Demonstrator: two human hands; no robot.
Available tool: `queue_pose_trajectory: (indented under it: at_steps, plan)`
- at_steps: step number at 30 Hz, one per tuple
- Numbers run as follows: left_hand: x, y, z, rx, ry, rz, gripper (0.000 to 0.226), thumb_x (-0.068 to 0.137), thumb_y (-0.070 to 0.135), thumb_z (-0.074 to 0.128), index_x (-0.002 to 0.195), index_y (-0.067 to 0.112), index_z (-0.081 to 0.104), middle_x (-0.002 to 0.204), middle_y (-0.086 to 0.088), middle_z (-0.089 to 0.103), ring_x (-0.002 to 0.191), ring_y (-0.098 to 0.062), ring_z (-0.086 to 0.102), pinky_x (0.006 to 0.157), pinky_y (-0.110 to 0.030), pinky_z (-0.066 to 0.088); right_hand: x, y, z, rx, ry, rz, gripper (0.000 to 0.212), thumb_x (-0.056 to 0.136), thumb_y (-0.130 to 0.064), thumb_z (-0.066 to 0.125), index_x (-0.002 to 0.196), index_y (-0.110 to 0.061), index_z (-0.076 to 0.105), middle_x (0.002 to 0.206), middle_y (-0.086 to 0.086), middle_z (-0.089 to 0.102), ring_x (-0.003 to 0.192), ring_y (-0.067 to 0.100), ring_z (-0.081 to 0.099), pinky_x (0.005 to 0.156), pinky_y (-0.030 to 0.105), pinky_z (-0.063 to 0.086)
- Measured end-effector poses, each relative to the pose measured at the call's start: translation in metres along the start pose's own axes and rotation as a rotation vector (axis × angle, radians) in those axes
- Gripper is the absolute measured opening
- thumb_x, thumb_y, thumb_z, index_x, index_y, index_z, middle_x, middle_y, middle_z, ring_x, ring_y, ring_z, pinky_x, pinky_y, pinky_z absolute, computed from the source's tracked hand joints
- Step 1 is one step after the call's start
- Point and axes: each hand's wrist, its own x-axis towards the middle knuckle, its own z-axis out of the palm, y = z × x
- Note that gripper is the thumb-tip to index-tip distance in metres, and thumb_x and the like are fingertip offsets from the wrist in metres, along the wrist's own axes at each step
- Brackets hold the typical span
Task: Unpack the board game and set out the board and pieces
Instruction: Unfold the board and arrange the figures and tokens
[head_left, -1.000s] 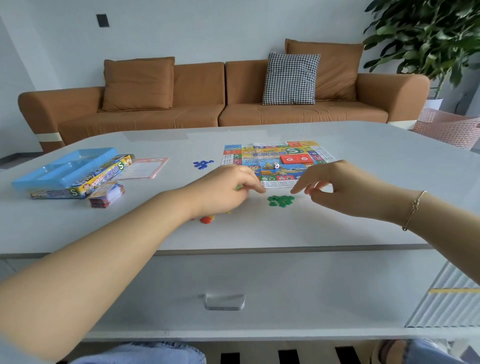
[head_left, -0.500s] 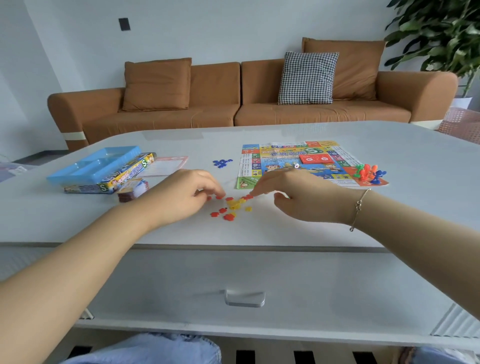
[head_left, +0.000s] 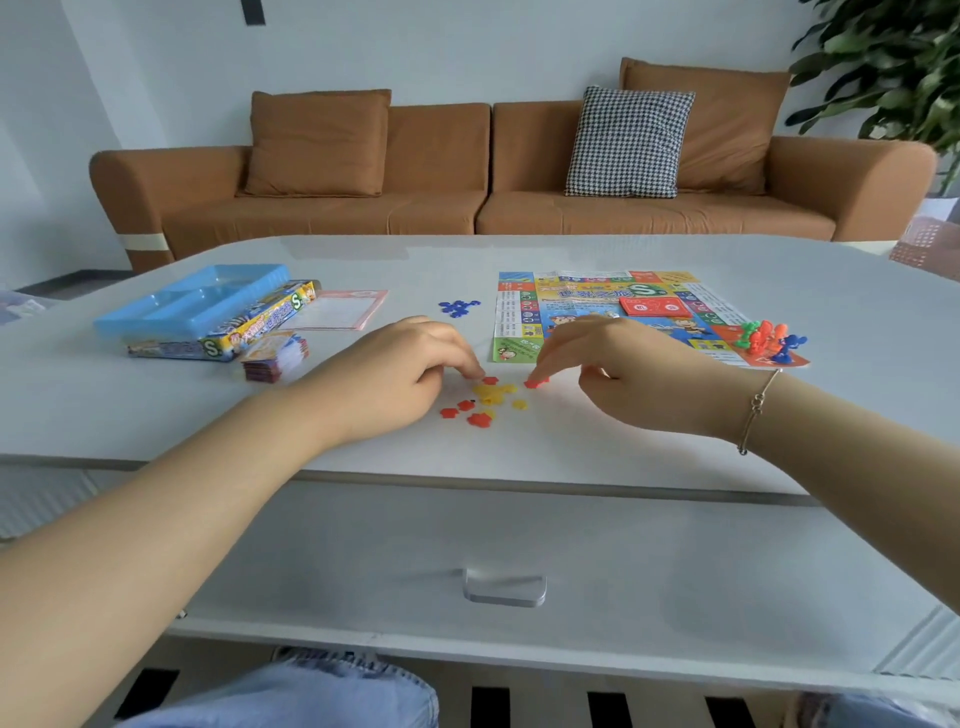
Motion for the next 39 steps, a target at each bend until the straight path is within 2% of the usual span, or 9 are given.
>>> queue_pose_trajectory:
  at_steps: [4, 9, 12, 15, 19, 24, 29, 35, 39]
  plan:
    - [-0.008, 0.002, -0.005, -0.019, 0.020, 0.006, 0.047, 0.083, -0.012, 0.043, 0.101, 0.019, 0.074, 0.108, 0.008, 0.067, 0.104, -0.012, 0.055, 0.094, -0.022, 0.038, 0.003, -0.006, 0.005, 0.014, 0.024, -0.051, 0.054, 0.077, 0.008, 0.037, 0.112, -0.019, 0.069, 0.114, -0.006, 0.062, 0.111, 0.013, 0.053, 0.095, 0.035, 0.044]
    - [-0.017, 0.003, -0.011, 0.015, -0.003, 0.005, 0.049, 0.076, 0.003, 0.033, 0.095, 0.020, 0.075, 0.106, 0.010, 0.067, 0.101, -0.011, 0.055, 0.092, -0.021, 0.037, 0.003, -0.009, 0.007, 0.010, 0.020, -0.095, 0.053, 0.075, 0.009, 0.041, 0.108, -0.020, 0.071, 0.112, -0.006, 0.064, 0.110, 0.012, 0.052, 0.094, 0.032, 0.044]
    - [-0.022, -0.006, -0.016, 0.069, 0.046, -0.050, 0.045, 0.082, -0.003, 0.039, 0.098, 0.020, 0.074, 0.106, 0.012, 0.066, 0.102, -0.009, 0.055, 0.092, -0.024, 0.040, 0.003, -0.009, 0.004, 0.038, 0.033, -0.075, 0.052, 0.076, 0.010, 0.042, 0.109, -0.019, 0.070, 0.114, -0.006, 0.064, 0.111, 0.011, 0.052, 0.096, 0.030, 0.043]
    - [-0.024, -0.010, -0.015, 0.087, 0.027, -0.099, 0.045, 0.082, -0.007, 0.043, 0.099, 0.021, 0.073, 0.107, 0.013, 0.065, 0.104, -0.007, 0.054, 0.093, -0.024, 0.039, 0.007, -0.009, 0.002, 0.045, 0.037, -0.031, 0.054, 0.079, 0.009, 0.040, 0.116, -0.020, 0.066, 0.121, -0.005, 0.060, 0.117, 0.011, 0.050, 0.101, 0.031, 0.041]
    - [-0.022, -0.013, -0.008, 0.080, -0.008, -0.106, 0.045, 0.082, -0.005, 0.041, 0.102, 0.021, 0.072, 0.110, 0.013, 0.064, 0.107, -0.011, 0.053, 0.096, -0.031, 0.040, 0.016, -0.013, 0.005, 0.019, -0.056, 0.012, 0.064, 0.078, 0.009, 0.036, 0.127, -0.025, 0.058, 0.134, -0.008, 0.050, 0.127, 0.010, 0.040, 0.106, 0.027, 0.034]
    - [-0.011, -0.010, -0.003, 0.049, -0.033, -0.078, 0.048, 0.079, -0.007, 0.039, 0.103, 0.021, 0.071, 0.109, 0.010, 0.065, 0.106, -0.013, 0.053, 0.096, -0.033, 0.041, 0.016, -0.011, 0.012, 0.045, -0.075, -0.011, 0.067, 0.072, 0.012, 0.034, 0.124, -0.021, 0.062, 0.130, -0.003, 0.054, 0.124, 0.013, 0.042, 0.104, 0.022, 0.032]
    - [-0.002, 0.001, 0.002, -0.001, -0.033, -0.063, 0.053, 0.080, -0.011, 0.038, 0.109, 0.021, 0.070, 0.114, 0.008, 0.066, 0.109, -0.012, 0.053, 0.098, -0.025, 0.038, 0.006, 0.001, 0.004, 0.058, -0.014, 0.025, 0.062, 0.074, 0.012, 0.033, 0.115, -0.020, 0.066, 0.124, -0.006, 0.059, 0.121, 0.013, 0.047, 0.105, 0.036, 0.038]
    - [-0.001, 0.011, 0.004, -0.132, -0.048, -0.126, 0.059, 0.081, -0.010, 0.037, 0.115, 0.027, 0.068, 0.121, 0.008, 0.065, 0.114, -0.010, 0.055, 0.100, -0.027, 0.042, 0.000, 0.002, -0.004, 0.111, 0.009, 0.085, 0.058, 0.077, 0.012, 0.033, 0.110, -0.021, 0.068, 0.111, -0.006, 0.064, 0.104, 0.010, 0.058, 0.095, 0.036, 0.046]
    - [0.000, 0.015, 0.006, -0.236, -0.048, -0.162, 0.060, 0.081, -0.007, 0.033, 0.115, 0.029, 0.067, 0.122, 0.012, 0.064, 0.115, -0.007, 0.056, 0.102, -0.027, 0.043, 0.000, 0.002, -0.005, 0.121, -0.008, 0.107, 0.057, 0.078, 0.010, 0.034, 0.110, -0.023, 0.068, 0.111, -0.003, 0.066, 0.105, 0.011, 0.059, 0.096, 0.036, 0.047]
